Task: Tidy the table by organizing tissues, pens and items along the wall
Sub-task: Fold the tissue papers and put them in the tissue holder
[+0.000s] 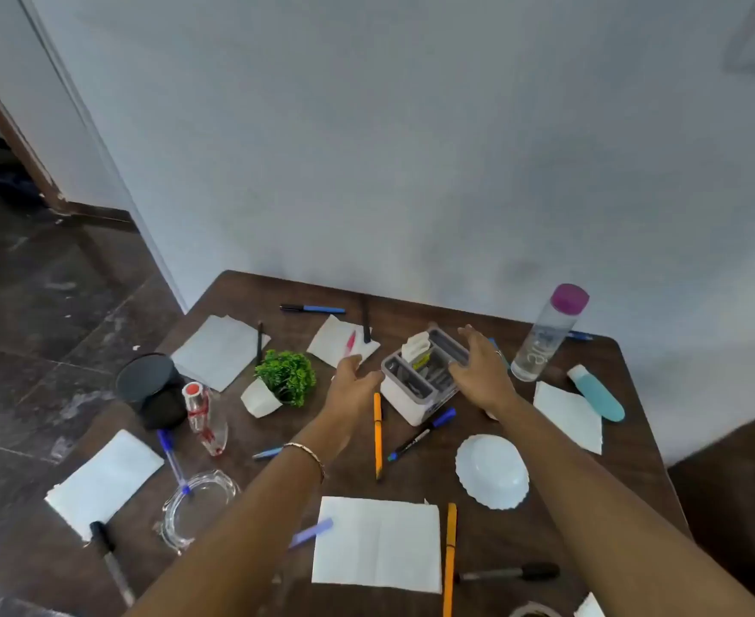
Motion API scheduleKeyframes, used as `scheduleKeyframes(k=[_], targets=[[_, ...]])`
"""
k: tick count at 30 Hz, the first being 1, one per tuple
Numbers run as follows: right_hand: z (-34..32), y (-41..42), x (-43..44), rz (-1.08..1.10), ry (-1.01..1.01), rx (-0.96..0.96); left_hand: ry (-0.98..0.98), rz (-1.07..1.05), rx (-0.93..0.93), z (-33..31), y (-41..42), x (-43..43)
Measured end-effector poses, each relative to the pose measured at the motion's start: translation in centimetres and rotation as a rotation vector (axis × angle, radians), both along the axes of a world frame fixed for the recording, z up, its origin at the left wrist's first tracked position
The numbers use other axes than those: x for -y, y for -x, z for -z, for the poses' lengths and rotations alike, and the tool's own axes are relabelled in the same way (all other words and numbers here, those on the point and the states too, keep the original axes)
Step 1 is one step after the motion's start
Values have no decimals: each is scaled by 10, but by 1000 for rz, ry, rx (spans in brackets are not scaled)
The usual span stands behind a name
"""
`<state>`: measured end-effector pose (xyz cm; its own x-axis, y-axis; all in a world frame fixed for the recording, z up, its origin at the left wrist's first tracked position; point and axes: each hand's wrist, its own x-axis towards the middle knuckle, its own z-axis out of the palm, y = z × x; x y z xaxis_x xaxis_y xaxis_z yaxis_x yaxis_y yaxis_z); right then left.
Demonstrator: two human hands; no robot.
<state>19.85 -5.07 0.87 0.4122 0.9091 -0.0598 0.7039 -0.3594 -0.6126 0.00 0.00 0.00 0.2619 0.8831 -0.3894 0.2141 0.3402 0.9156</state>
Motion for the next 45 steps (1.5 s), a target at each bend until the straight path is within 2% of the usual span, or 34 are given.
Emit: scheduleKeyframes(k=[3, 8, 12, 16, 20, 24, 30, 40, 45], targets=[[7, -8, -7, 43, 65, 5, 159, 22, -6, 13, -12, -7], [16, -12, -16, 137, 161, -137, 365, 96, 38, 24, -29, -2], [23, -12, -22, 200, 136, -184, 348, 109, 16, 27, -46, 3], [21, -13, -33, 298, 36, -166, 152, 122, -19, 22, -55, -8], [7, -18, -54, 410, -45, -185, 26, 142, 52, 4, -68, -53], [3, -29, -80, 507, -75, -212, 32, 177, 82, -7, -81, -108], [18, -38, -109, 582, -78, -261, 89, 249, 32, 2, -94, -152], [28, -36, -130, 606, -84, -279, 113, 182, 57, 28, -100, -175], [25, -29, -130, 659, -135, -356, 128, 187, 37, 27, -95, -176]])
